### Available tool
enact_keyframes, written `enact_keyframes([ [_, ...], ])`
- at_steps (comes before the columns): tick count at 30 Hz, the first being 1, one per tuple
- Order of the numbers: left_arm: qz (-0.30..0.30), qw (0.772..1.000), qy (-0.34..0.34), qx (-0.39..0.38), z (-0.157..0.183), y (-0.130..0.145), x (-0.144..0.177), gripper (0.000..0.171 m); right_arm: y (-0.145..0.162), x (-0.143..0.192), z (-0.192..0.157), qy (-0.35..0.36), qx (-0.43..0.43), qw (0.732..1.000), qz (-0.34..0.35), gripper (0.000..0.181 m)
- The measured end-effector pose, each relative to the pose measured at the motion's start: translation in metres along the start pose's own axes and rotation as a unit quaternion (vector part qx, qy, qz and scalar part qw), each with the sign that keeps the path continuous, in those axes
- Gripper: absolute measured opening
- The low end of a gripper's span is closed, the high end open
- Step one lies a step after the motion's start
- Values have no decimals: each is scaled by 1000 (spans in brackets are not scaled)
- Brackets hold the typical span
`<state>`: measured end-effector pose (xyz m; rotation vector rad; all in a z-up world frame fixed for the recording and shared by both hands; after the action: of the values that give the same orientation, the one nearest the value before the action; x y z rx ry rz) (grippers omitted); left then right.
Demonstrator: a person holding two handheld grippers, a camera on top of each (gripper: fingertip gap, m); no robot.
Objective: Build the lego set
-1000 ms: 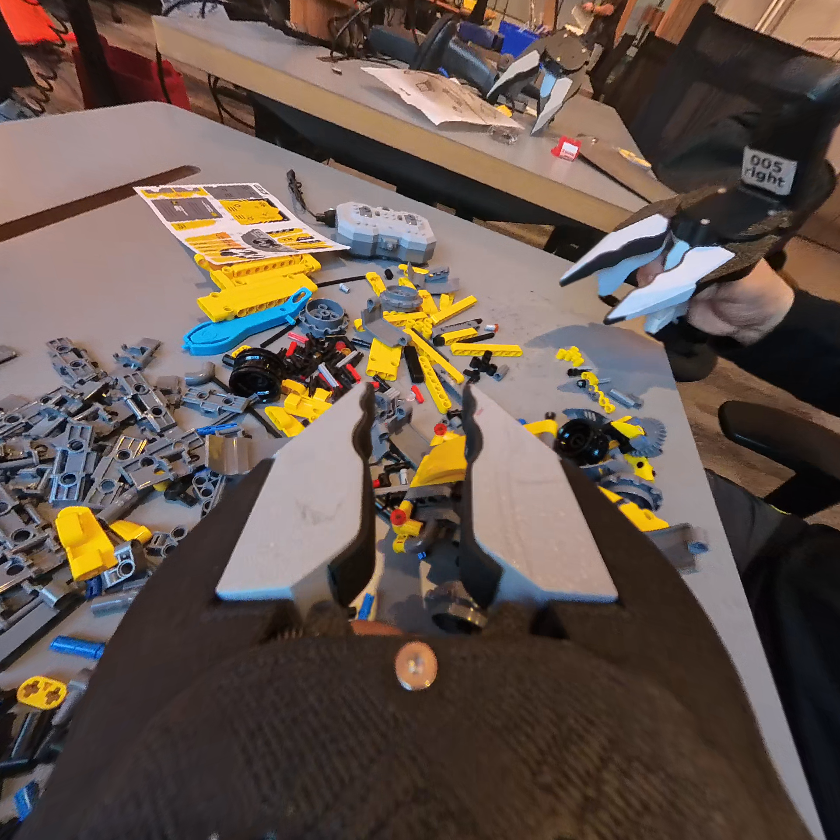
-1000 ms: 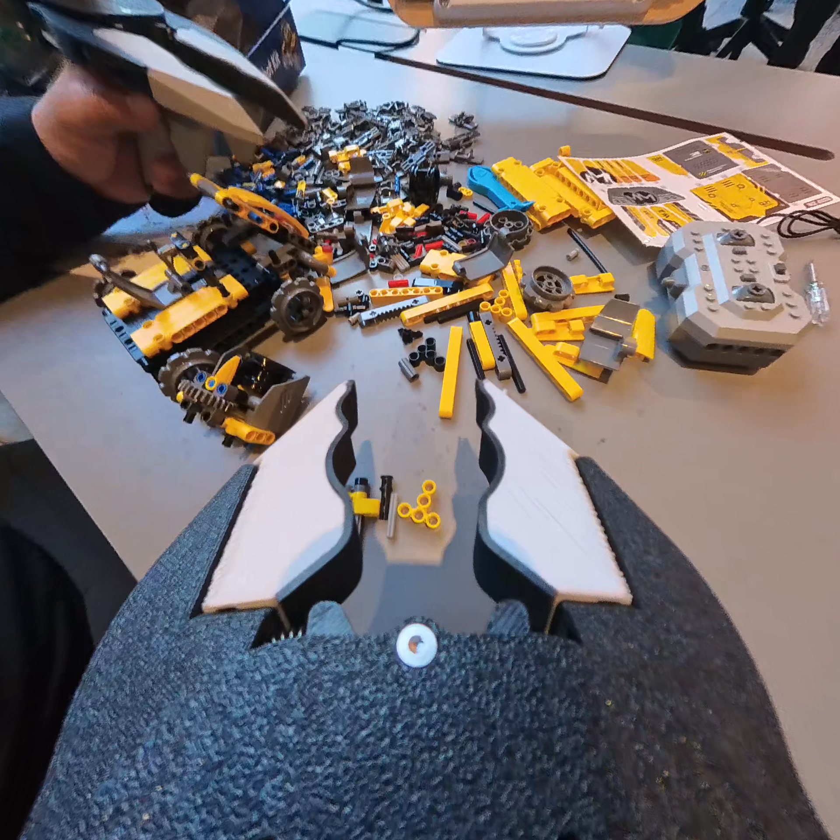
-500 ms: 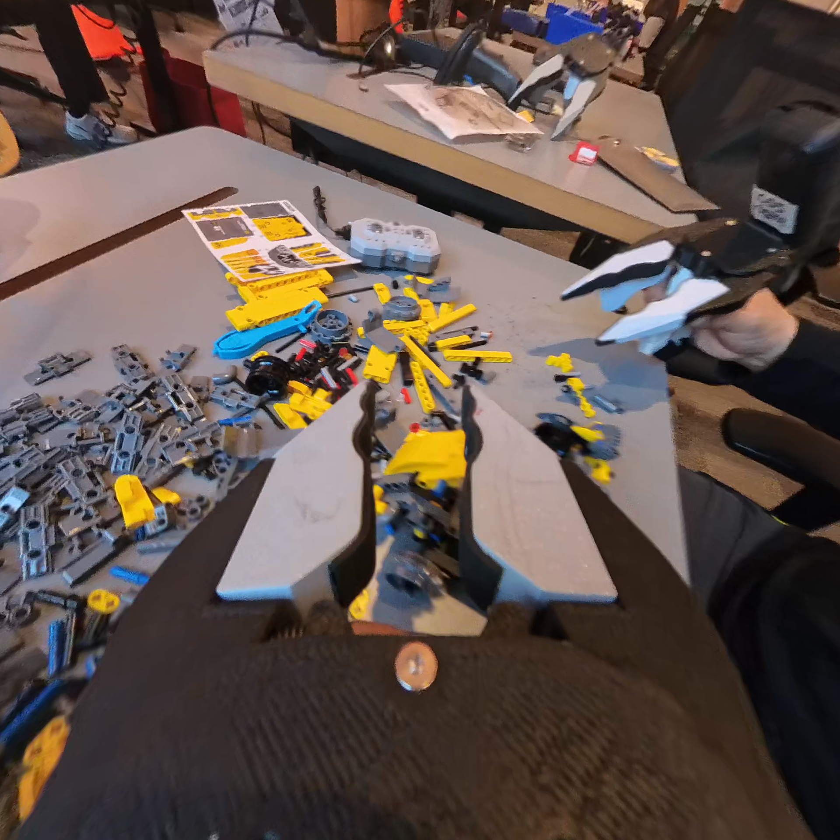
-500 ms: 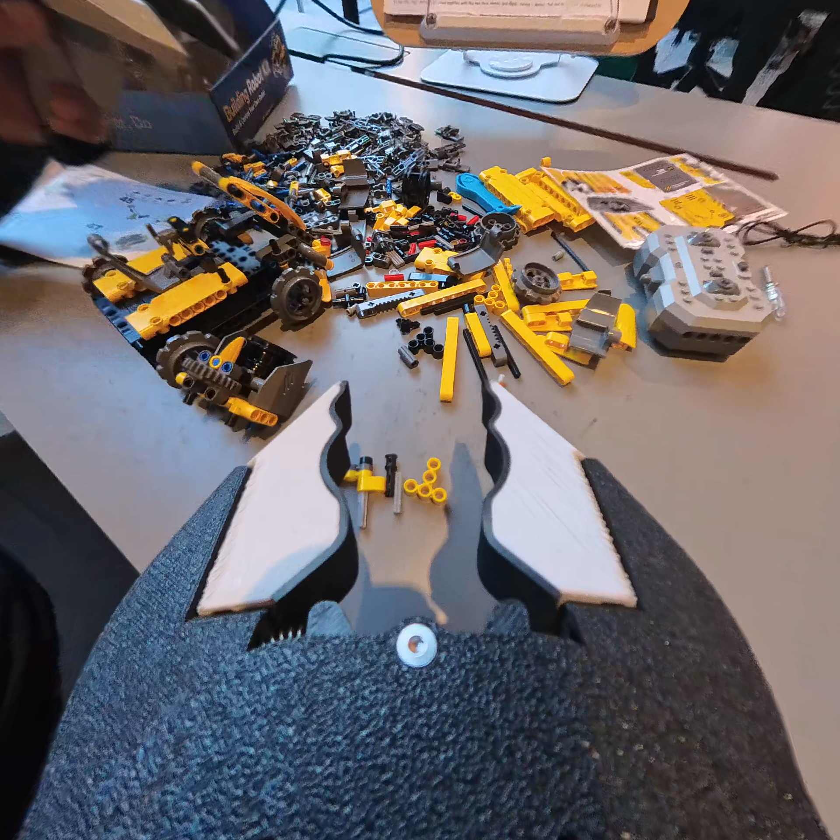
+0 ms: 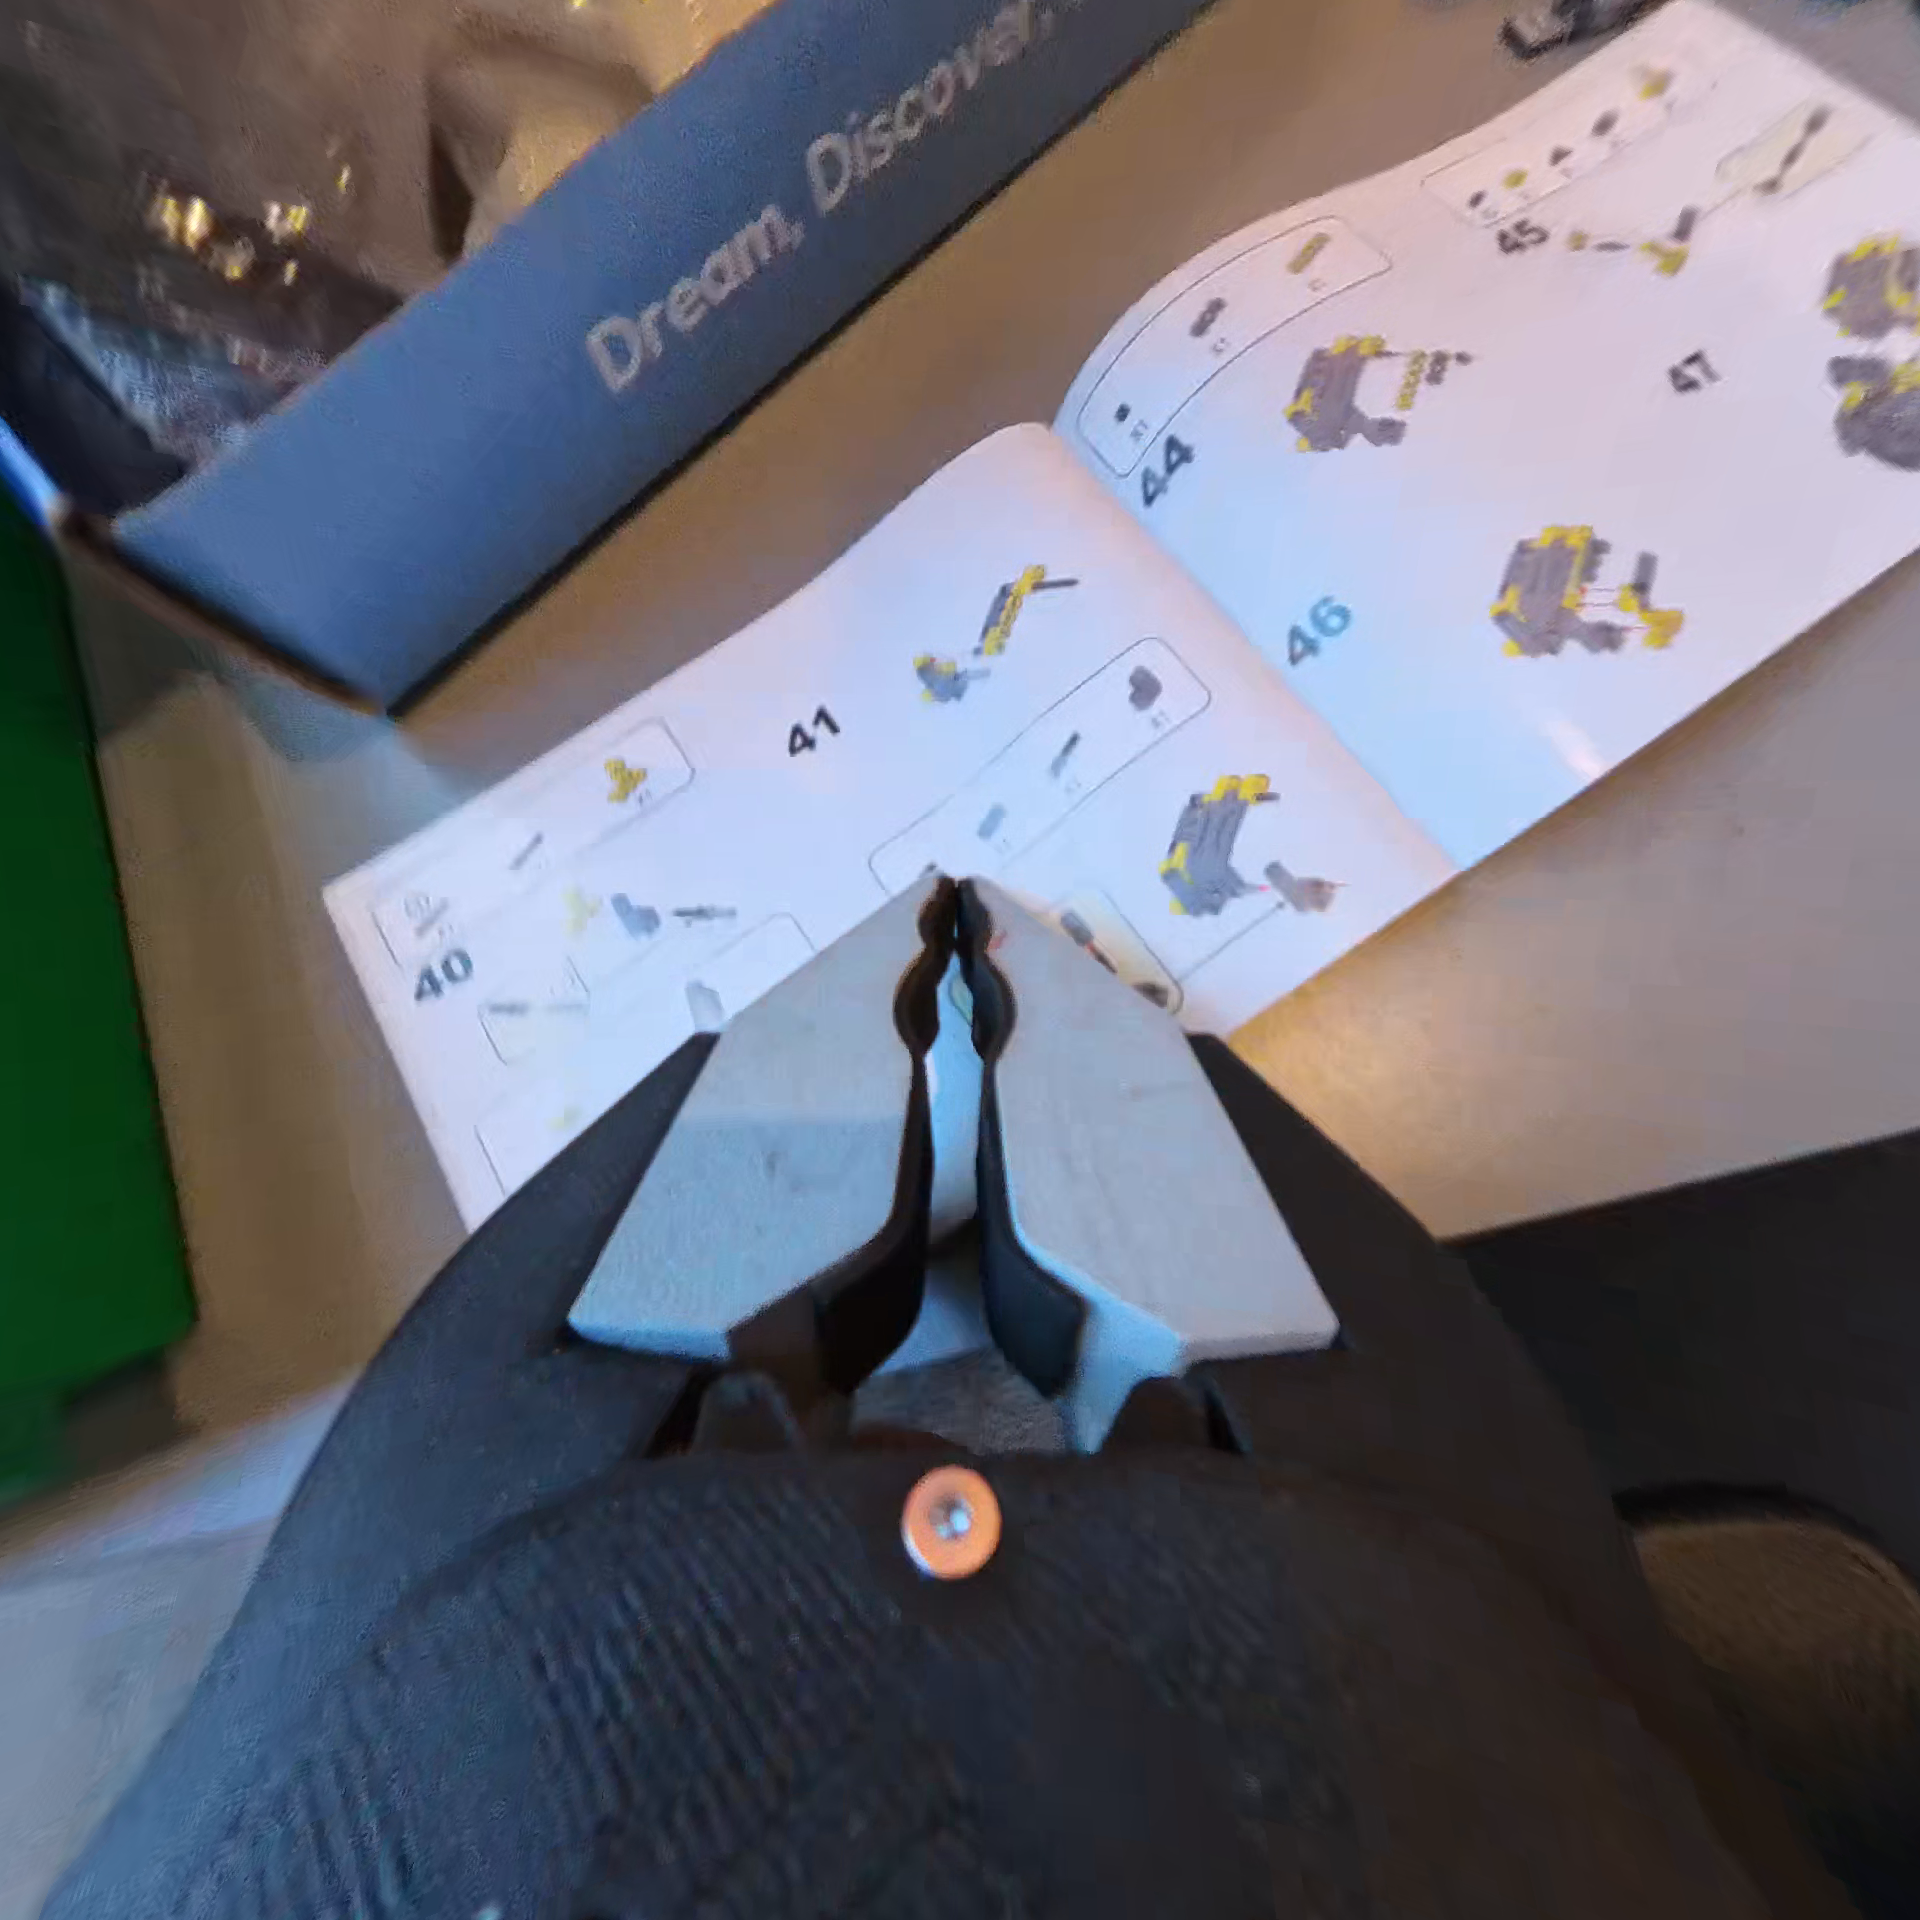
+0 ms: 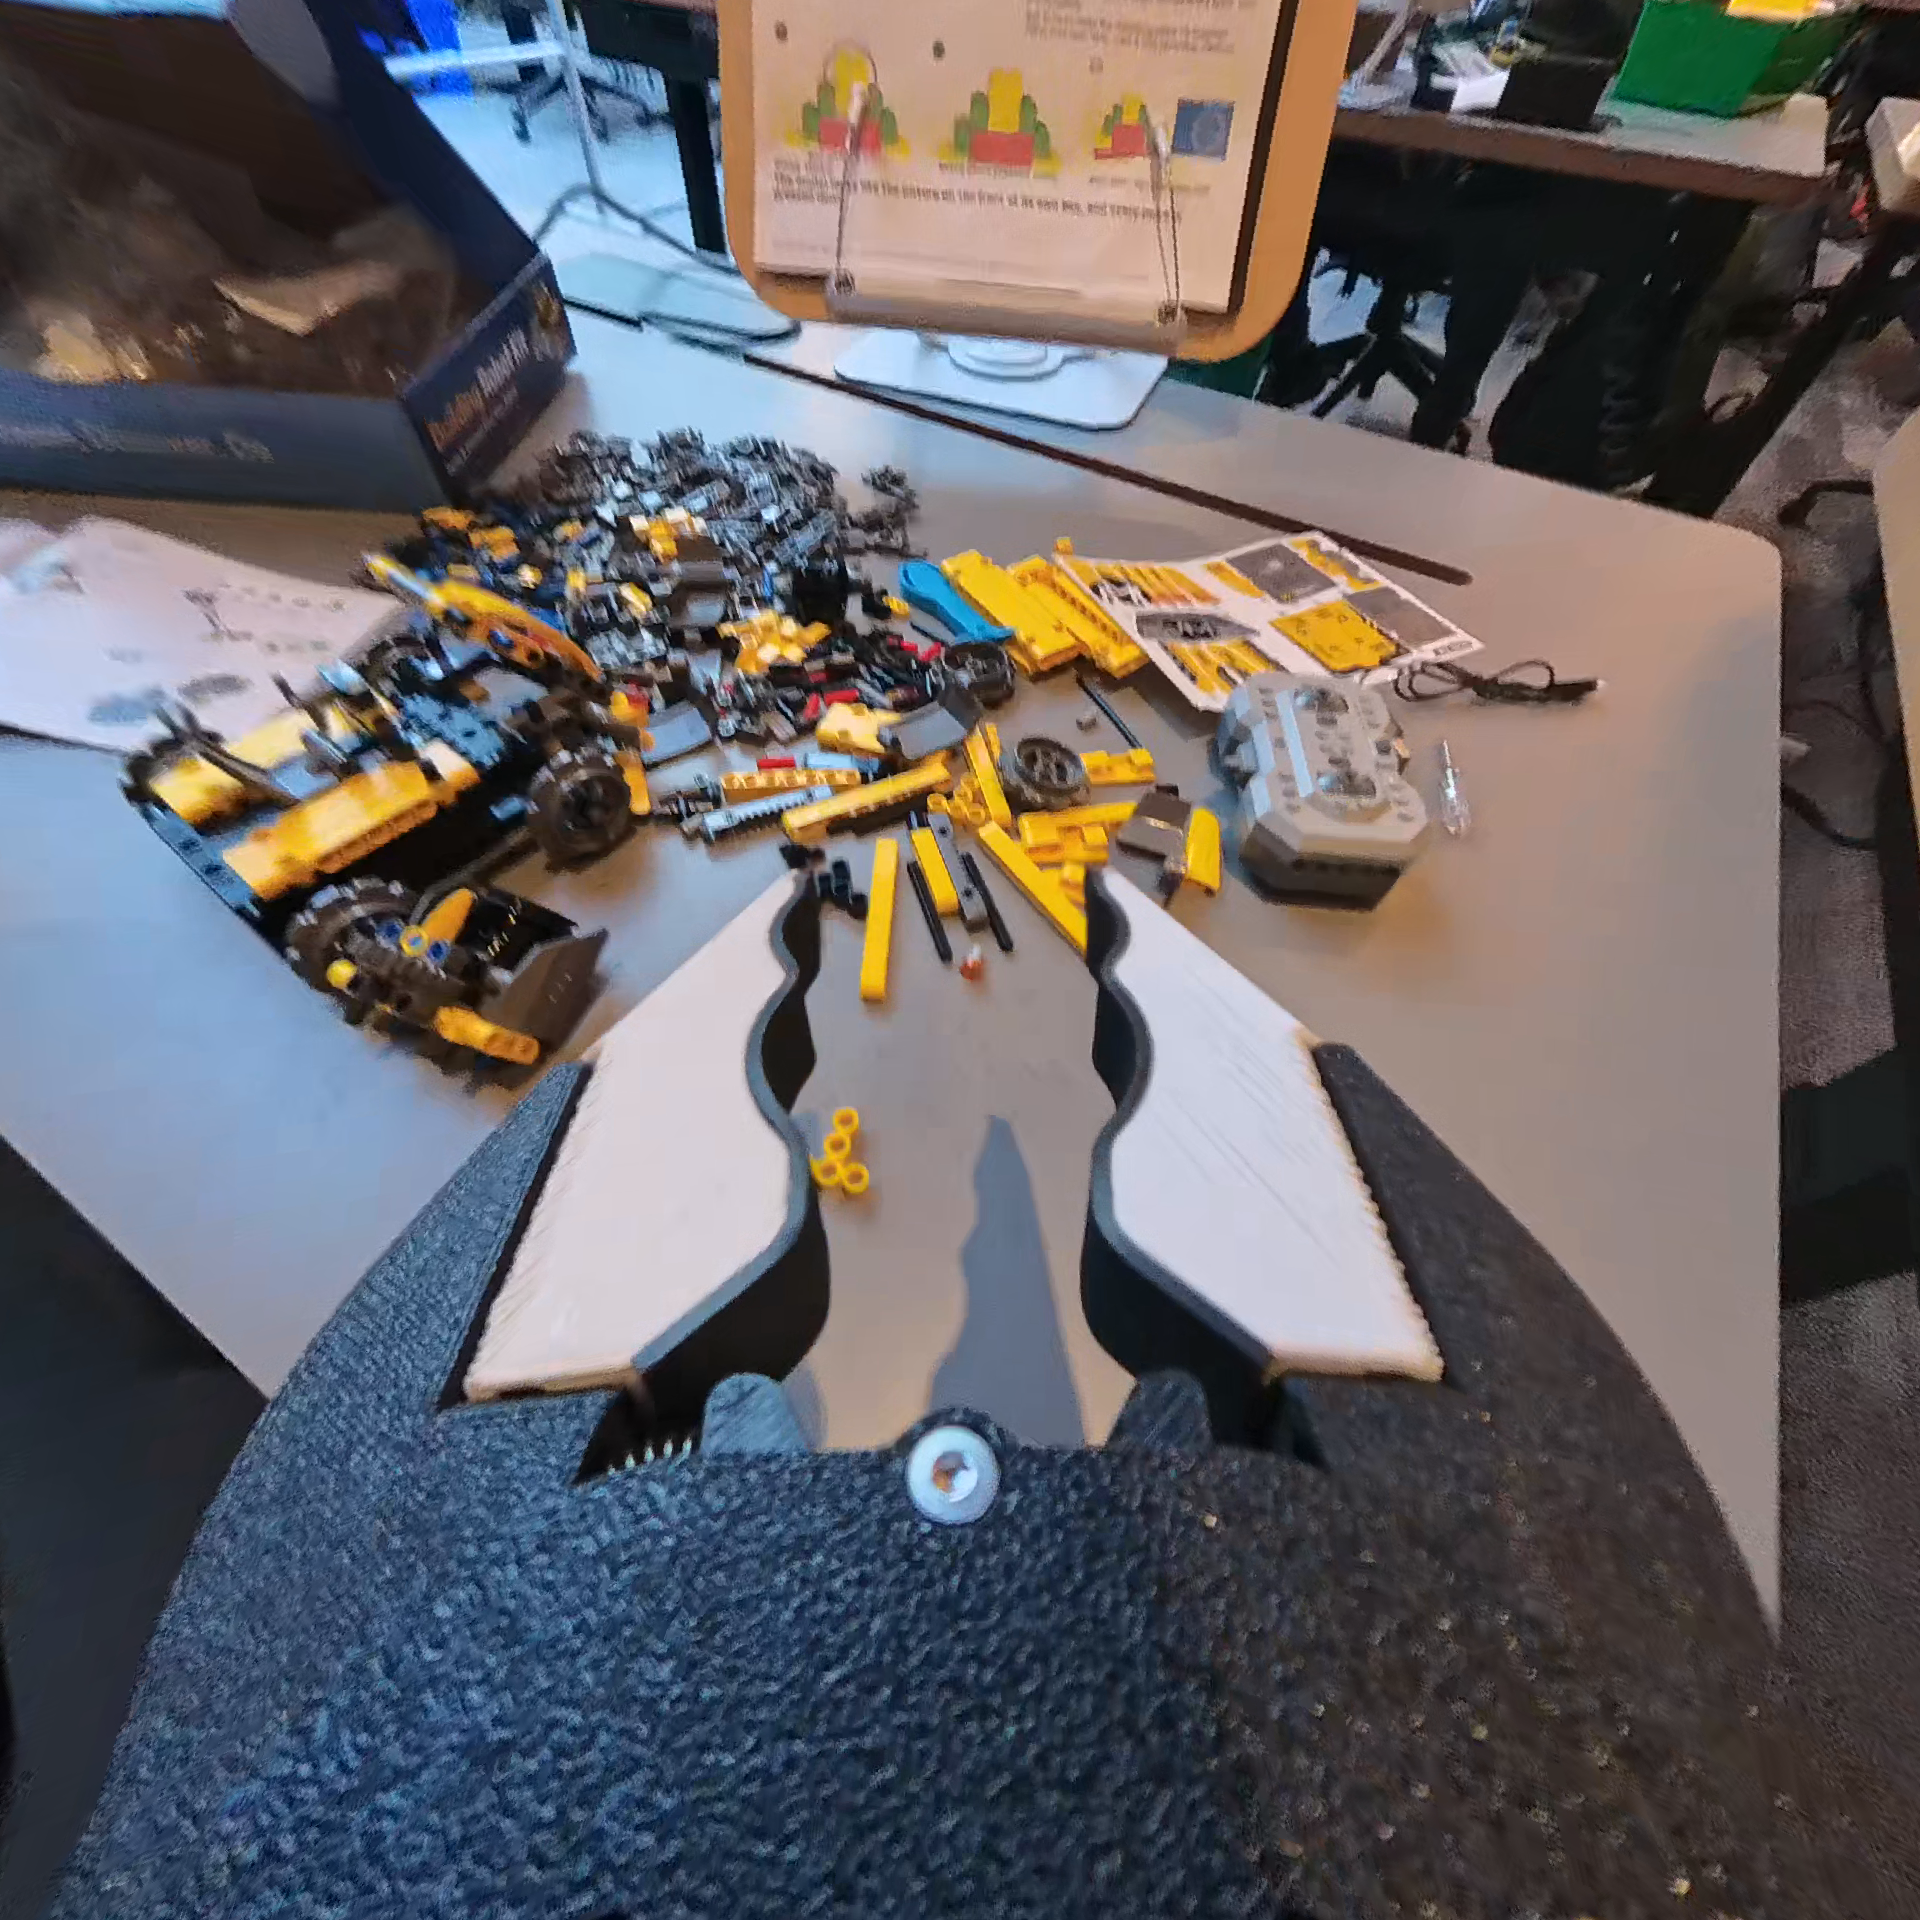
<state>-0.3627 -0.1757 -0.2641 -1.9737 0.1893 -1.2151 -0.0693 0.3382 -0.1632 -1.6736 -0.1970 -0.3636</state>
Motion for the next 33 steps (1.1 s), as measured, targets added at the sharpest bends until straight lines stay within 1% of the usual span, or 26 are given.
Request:
enact_keyframes([
  [3, 10, 1000, -14, 15, 5, 8, 10, 0, -18, -3, -8, -7, -3, 1000, 22, 50],
  [5, 35, 999, -29, 16, 13, 8, 14, 0, -23, -6, -13, -7, 5, 1000, 22, 50],
  [7, 82, 995, -47, 25, 20, 5, 18, 0, -23, -9, -17, -10, 11, 1000, 13, 50],
  [10, 174, 984, -33, 28, 38, -9, 35, 0, -20, -10, -20, -9, 14, 1000, 8, 50],
  [12, 206, 979, 4, 15, 56, -18, 48, 4, -17, -10, -20, -12, 4, 1000, 14, 50],
  [14, 234, 971, 50, 19, 78, -31, 62, 5, -11, -14, -19, -20, -24, 999, 21, 51],
  [17, 247, 959, 132, 38, 122, -42, 73, 13, -11, -22, -21, -32, -56, 997, 34, 56],
  [19, 261, 945, 195, 31, 160, -43, 79, 14, -16, -28, -27, -35, -42, 998, 36, 57],
  [20, 259, 941, 217, 14, 175, -40, 79, 13, -19, -33, -31, -36, -33, 998, 35, 58],
  [21, 250, 942, 223, -8, 184, -38, 79, 14, -22, -37, -36, -42, -27, 998, 34, 59],
  [22, 252, 943, 215, -14, 185, -39, 78, 7, -25, -42, -42, -48, -23, 998, 34, 60],
  [23, 260, 940, 222, -16, 186, -40, 80, 3, -28, -48, -48, -53, -18, 998, 32, 60],
  [24, 267, 933, 239, -10, 187, -41, 82, 2, -31, -53, -55, -57, -11, 998, 28, 60],
  [25, 269, 928, 256, 1, 186, -41, 83, 4, -35, -58, -62, -61, -2, 998, 25, 61],
  [28, 285, 910, 299, 45, 177, -42, 87, 23, -50, -72, -83, -74, 27, 997, 23, 61],
  [30, 299, 898, 316, 65, 172, -42, 91, 29, -58, -78, -96, -86, 37, 995, 31, 61],
  [33, 298, 895, 325, 64, 172, -40, 91, 32, -58, -83, -114, -106, 43, 993, 35, 61],
])
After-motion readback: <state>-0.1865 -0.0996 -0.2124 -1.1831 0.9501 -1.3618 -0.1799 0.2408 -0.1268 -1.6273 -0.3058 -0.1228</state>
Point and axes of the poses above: each gripper's, where its closed fingertips meet, x back along the fingers, y out of its underside, z = x × y across the jaws, the point moved 1 cm from there along x, back along the fingers, and after that the axes turned 8 degrees about -x, right-handed, at the moved point
